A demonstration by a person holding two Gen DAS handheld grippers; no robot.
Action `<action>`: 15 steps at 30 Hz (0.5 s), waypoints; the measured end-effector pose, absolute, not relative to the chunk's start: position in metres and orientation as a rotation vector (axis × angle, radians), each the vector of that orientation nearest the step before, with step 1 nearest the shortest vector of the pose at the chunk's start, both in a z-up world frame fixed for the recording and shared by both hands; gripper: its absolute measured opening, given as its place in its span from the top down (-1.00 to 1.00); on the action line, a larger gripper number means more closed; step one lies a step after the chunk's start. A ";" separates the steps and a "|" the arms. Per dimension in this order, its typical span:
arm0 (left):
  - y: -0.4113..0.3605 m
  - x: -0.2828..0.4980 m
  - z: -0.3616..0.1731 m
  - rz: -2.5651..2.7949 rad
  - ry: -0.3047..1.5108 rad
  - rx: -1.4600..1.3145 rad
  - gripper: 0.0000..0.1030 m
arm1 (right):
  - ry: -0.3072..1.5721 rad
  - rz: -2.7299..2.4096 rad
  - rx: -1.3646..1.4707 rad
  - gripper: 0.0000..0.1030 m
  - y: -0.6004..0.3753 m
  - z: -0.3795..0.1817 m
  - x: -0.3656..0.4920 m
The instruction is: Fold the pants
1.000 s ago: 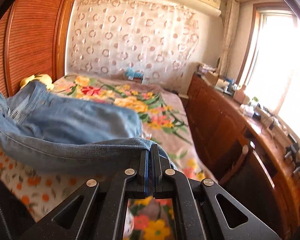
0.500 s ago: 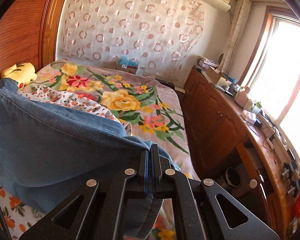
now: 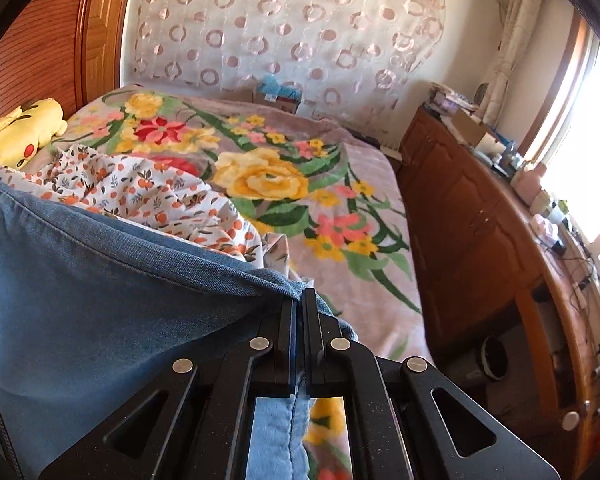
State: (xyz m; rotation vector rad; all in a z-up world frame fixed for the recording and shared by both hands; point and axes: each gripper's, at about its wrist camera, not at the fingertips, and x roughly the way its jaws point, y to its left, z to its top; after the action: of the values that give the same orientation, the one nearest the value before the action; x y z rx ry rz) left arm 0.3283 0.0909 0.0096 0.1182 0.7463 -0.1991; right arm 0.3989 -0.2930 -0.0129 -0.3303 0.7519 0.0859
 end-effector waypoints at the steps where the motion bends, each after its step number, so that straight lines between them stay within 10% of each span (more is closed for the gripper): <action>1: 0.093 0.329 0.010 -0.207 0.749 0.110 0.63 | 0.760 0.087 -0.320 0.96 -0.294 -0.016 0.405; 8: 0.107 0.324 0.015 -0.214 0.735 0.075 0.02 | 0.774 0.036 -0.273 0.59 -0.296 -0.019 0.419; 15: 0.118 0.309 0.021 -0.238 0.711 0.041 -0.03 | 0.740 0.017 -0.253 0.35 -0.291 -0.006 0.415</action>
State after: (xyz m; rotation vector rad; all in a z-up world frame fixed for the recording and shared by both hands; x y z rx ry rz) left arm 0.3090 0.1175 0.0207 0.0407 0.7108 -0.2376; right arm 0.4149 -0.2914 -0.0063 -0.2531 0.7398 0.0173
